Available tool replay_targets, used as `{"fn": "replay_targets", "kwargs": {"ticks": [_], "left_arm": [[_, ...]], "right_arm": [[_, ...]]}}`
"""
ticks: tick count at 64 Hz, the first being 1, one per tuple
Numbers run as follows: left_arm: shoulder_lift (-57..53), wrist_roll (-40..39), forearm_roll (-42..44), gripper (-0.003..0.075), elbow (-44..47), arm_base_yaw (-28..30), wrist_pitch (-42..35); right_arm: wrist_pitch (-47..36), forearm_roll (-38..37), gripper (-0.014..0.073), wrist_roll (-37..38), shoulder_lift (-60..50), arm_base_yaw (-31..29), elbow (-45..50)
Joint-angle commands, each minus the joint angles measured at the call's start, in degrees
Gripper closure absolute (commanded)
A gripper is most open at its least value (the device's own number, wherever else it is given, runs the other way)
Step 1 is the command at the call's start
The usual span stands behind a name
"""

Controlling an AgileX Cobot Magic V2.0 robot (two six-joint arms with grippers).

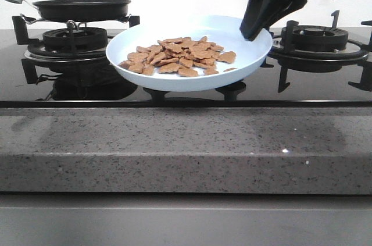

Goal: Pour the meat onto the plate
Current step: 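Return the empty pan to its burner with the left gripper and release, then lower the plate of meat between the knobs with the right gripper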

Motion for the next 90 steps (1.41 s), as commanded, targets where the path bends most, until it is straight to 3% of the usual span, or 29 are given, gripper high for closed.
{"fn": "replay_targets", "kwargs": {"ticks": [1,23,37,54,81,90], "left_arm": [[-7.06,-5.74,7.44,0.0174,-0.73,-4.31,-4.12],[-20.28,-25.38,38.43,0.0174,6.12,-25.46,-7.13],[-23.51,-36.05,52.99,0.0174,13.80,-32.08,-6.45],[-24.55,-40.18,58.20,0.0174,17.76,-32.35,-6.11],[-24.55,-40.18,58.00,0.0174,17.76,-32.35,-6.31],[-24.55,-40.18,58.00,0.0174,17.76,-32.35,-6.64]], "right_arm": [[-2.82,1.22,0.0661,-0.51,-2.80,-0.09,-1.52],[-2.82,1.22,0.0661,-0.51,-2.80,-0.09,-1.52],[-2.82,1.22,0.0661,-0.51,-2.80,-0.09,-1.52],[-2.82,1.22,0.0661,-0.51,-2.80,-0.09,-1.52],[-3.05,1.25,0.0661,-0.51,-2.81,-0.09,-1.69],[-0.46,1.78,0.0661,-0.45,-2.74,-1.40,-6.28]]}}
